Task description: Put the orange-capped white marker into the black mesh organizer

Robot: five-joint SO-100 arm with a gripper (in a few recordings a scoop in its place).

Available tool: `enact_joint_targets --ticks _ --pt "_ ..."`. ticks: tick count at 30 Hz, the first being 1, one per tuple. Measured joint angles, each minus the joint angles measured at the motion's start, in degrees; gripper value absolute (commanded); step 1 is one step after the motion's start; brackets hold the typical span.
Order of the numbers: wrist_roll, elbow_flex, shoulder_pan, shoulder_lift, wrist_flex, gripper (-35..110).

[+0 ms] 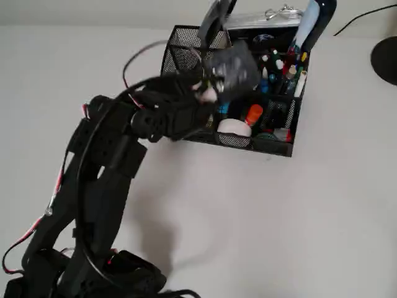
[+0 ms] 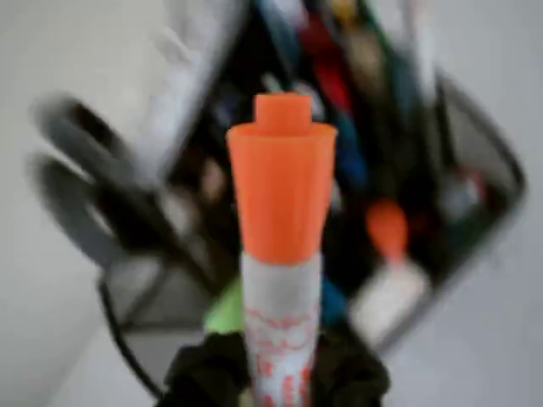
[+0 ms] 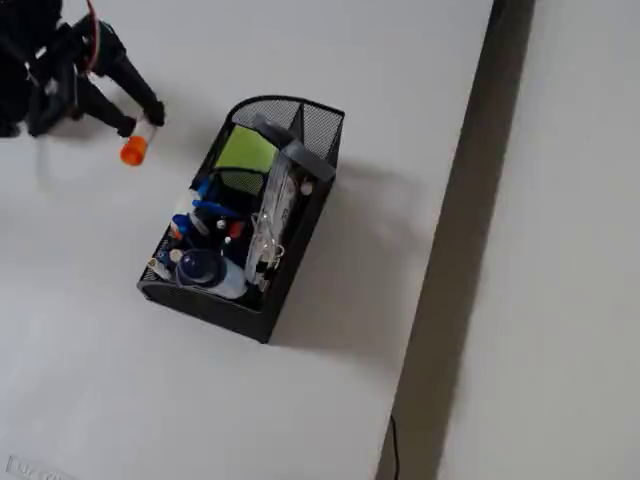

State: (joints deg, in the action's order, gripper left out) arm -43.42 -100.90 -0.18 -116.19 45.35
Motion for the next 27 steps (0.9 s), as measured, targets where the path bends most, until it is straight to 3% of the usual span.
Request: enact_joint_targets --ticks 13,27 --pt "-18.9 -3.3 2.7 10.0 -41.2 0" --pt "-20.8 -4.0 2.7 24.3 -57.0 0"
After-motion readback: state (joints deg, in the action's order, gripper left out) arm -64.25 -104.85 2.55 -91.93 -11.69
